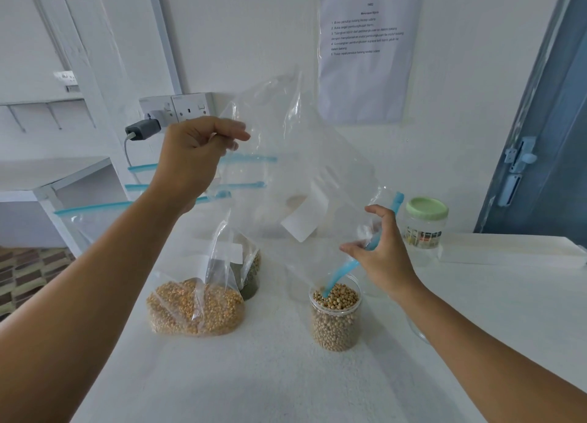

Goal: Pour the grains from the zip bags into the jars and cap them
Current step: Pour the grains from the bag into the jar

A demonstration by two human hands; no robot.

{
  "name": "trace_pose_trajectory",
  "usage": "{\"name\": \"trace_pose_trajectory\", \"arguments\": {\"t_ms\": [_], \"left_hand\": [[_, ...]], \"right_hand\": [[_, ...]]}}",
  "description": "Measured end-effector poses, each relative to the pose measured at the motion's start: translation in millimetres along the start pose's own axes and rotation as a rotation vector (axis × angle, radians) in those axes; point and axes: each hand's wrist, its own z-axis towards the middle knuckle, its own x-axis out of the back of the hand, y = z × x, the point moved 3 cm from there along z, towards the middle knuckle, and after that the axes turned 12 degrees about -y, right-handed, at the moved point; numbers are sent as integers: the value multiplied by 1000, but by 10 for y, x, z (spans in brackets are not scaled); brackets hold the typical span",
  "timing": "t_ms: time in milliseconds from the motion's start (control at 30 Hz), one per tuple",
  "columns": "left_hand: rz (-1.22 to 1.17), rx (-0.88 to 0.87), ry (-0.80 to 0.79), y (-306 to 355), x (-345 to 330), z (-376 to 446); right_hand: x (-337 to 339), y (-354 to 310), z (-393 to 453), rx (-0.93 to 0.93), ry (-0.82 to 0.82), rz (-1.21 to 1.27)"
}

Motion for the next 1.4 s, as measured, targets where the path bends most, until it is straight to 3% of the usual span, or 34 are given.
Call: {"name": "trace_pose_trajectory", "arguments": {"t_ms": [700, 900, 1067, 1400], "left_hand": [[-32, 9, -20, -97, -34, -4], [-3, 16, -13, -112, 27, 5], [-20, 26, 3, -113, 15, -8], [-204, 85, -129, -143, 117, -130]], "right_hand": [[-98, 29, -8, 6, -68, 53], [-52, 65, 2, 23, -15, 14], [-111, 106, -5, 41, -123, 27], [-97, 148, -56, 1, -123, 64]]}}
